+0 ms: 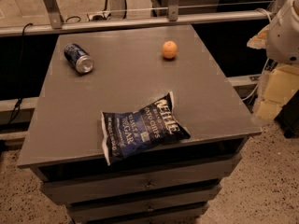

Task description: Place pepsi can upright

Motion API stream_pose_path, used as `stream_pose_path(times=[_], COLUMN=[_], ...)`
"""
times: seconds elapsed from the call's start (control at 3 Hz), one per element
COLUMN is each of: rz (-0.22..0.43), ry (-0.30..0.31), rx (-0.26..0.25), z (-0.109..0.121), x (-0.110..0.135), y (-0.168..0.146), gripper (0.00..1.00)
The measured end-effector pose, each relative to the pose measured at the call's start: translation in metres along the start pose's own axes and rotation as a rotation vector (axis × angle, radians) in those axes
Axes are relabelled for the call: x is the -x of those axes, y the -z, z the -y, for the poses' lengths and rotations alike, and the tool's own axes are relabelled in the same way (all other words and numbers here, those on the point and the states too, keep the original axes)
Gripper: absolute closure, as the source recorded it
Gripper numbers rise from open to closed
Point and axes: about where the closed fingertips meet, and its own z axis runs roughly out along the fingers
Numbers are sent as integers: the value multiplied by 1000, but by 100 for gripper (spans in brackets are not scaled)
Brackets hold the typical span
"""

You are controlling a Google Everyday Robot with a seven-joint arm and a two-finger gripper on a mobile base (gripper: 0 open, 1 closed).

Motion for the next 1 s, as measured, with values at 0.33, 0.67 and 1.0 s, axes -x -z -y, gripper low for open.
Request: stream_pose_path(times=[0.33,0.67,1.0], rz=[0,84,189], ry=[0,-11,-20], rx=[0,0,1], z=[0,21,59], x=[0,22,70], y=[0,-16,-43], gripper=[0,0,0])
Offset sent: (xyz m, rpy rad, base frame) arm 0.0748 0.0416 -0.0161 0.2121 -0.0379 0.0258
